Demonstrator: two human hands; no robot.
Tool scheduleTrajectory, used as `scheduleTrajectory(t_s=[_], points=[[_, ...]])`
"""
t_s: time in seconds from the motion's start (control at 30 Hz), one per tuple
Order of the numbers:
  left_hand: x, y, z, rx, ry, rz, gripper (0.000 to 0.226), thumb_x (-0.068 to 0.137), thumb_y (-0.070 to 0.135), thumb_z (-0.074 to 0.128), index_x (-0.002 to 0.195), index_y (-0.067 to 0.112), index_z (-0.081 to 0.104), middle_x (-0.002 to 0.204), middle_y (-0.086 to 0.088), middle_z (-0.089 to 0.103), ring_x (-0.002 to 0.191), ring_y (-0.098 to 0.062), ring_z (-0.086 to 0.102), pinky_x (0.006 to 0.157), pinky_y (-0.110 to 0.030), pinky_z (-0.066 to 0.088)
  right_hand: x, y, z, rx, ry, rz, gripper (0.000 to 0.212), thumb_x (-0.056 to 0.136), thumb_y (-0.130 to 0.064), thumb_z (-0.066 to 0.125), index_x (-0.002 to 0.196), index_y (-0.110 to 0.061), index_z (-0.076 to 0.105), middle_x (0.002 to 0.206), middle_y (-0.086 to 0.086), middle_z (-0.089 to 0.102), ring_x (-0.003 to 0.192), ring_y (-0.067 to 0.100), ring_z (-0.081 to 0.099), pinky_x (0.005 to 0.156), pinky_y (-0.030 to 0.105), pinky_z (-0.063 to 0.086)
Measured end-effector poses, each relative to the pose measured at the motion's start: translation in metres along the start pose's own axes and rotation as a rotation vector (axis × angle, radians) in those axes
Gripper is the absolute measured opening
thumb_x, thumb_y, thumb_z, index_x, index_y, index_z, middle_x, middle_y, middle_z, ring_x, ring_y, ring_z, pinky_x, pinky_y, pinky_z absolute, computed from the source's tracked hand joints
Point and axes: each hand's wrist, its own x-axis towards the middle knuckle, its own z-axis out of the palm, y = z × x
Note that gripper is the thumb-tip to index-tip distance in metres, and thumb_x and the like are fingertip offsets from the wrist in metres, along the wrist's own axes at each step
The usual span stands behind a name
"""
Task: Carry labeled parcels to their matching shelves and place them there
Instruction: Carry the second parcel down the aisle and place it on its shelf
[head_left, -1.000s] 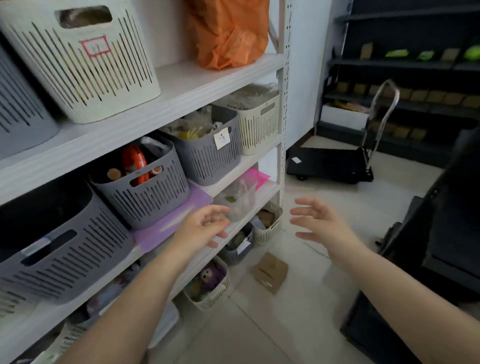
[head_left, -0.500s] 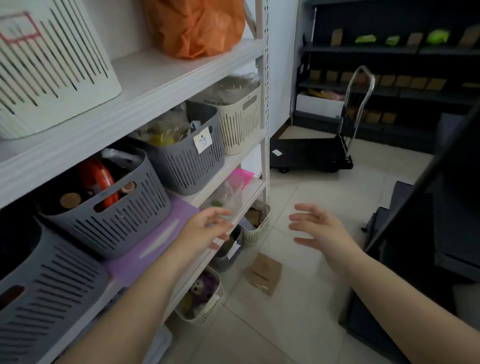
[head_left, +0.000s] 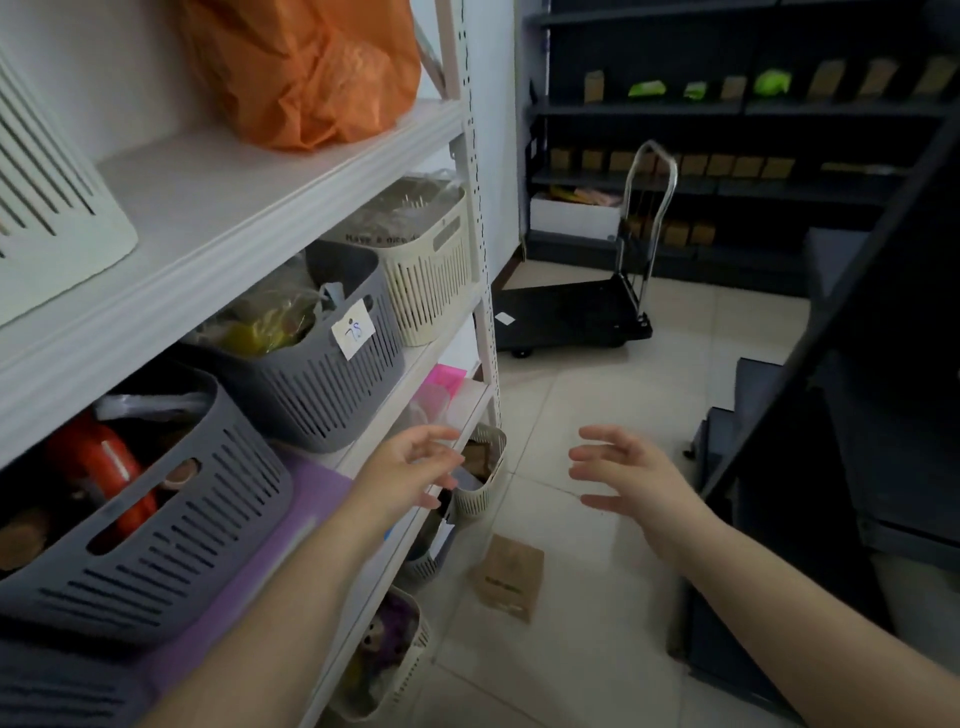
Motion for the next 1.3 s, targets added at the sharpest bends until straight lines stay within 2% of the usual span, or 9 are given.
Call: scheduleTrajectory(t_s=[0.23,0.37,0.53,0.67,0.83,0.9,1.0,1.2,1.3], points=[[0.044,0.001,-0.012,0.004,-0.107,0.002,0.021,0.087,0.010,0.057,0.093,0.029,0.061,0.099,-0.005,0.064,0.072,-0.012,0.062,0.062,-0.024,0.052,0.019,0.007,0.009,0.028,0.110,0.014,0.037,0.082,-0.003,0.061,0.116,-0.015,0.056,0.101,0.005,0.062,0.095,0.020,0.061,0.086,0.040,0.051],[0.080,0.005,-0.020,-0.005,-0.132,0.020,0.024,0.086,0.009,0.058,0.107,0.021,0.061,0.098,-0.005,0.065,0.072,-0.011,0.063,0.053,-0.018,0.052,0.040,0.002,0.015,0.039,0.178,-0.028,0.036,0.083,-0.005,0.061,0.117,-0.016,0.055,0.107,0.007,0.062,0.100,0.022,0.061,0.086,0.038,0.051],[0.130,-0.003,-0.016,0.090,-0.154,0.087,0.021,0.086,0.015,0.059,0.096,0.034,0.060,0.100,0.001,0.066,0.079,-0.012,0.065,0.061,-0.023,0.054,0.082,0.011,0.013,-0.002,0.242,-0.083,0.036,0.083,-0.006,0.062,0.116,-0.018,0.056,0.106,0.004,0.063,0.098,0.019,0.062,0.083,0.034,0.051],[0.173,-0.027,0.002,0.128,-0.157,0.105,0.022,0.086,0.018,0.059,0.105,0.028,0.061,0.099,0.002,0.066,0.085,-0.014,0.066,0.070,-0.030,0.055,0.123,0.041,0.003,-0.022,0.244,-0.100,0.035,0.083,-0.008,0.062,0.114,-0.021,0.056,0.105,0.002,0.063,0.096,0.017,0.062,0.080,0.031,0.052],[0.228,-0.084,0.040,0.128,-0.162,0.114,0.021,0.087,0.016,0.057,0.107,0.024,0.061,0.094,0.003,0.065,0.086,-0.017,0.064,0.068,-0.026,0.050,0.186,0.105,-0.012,-0.014,0.262,-0.075,0.030,0.084,-0.006,0.060,0.108,-0.022,0.057,0.100,0.002,0.062,0.089,0.017,0.060,0.075,0.030,0.049],[0.252,-0.112,0.057,0.119,-0.176,0.114,0.021,0.087,0.013,0.057,0.107,0.021,0.061,0.092,0.001,0.064,0.084,-0.019,0.062,0.065,-0.024,0.046,0.213,0.136,-0.017,-0.014,0.278,-0.065,0.027,0.084,-0.007,0.057,0.106,-0.023,0.057,0.101,0.004,0.063,0.091,0.019,0.060,0.074,0.031,0.048],[0.291,-0.160,0.081,0.133,-0.174,0.120,0.019,0.087,0.013,0.057,0.100,0.027,0.061,0.092,0.003,0.064,0.086,-0.018,0.063,0.065,-0.021,0.046,0.256,0.183,-0.028,-0.065,0.304,-0.078,0.028,0.084,-0.009,0.057,0.109,-0.021,0.057,0.103,0.004,0.064,0.098,0.023,0.061,0.076,0.032,0.049],[0.355,-0.273,0.122,0.070,-0.182,0.101,0.022,0.086,0.010,0.057,0.106,0.020,0.061,0.089,0.004,0.064,0.078,-0.014,0.059,0.065,-0.025,0.043,0.334,0.292,-0.035,-0.101,0.294,-0.094,0.029,0.084,-0.010,0.058,0.111,-0.019,0.057,0.093,0.000,0.062,0.097,0.024,0.062,0.078,0.035,0.050],[0.380,-0.332,0.139,0.076,-0.178,0.088,0.020,0.086,0.011,0.059,0.102,0.022,0.062,0.088,0.005,0.064,0.078,-0.014,0.060,0.070,-0.031,0.044,0.365,0.344,-0.036,-0.100,0.279,-0.085,0.028,0.083,-0.012,0.059,0.110,-0.019,0.056,0.093,0.000,0.062,0.090,0.020,0.060,0.078,0.034,0.049]])
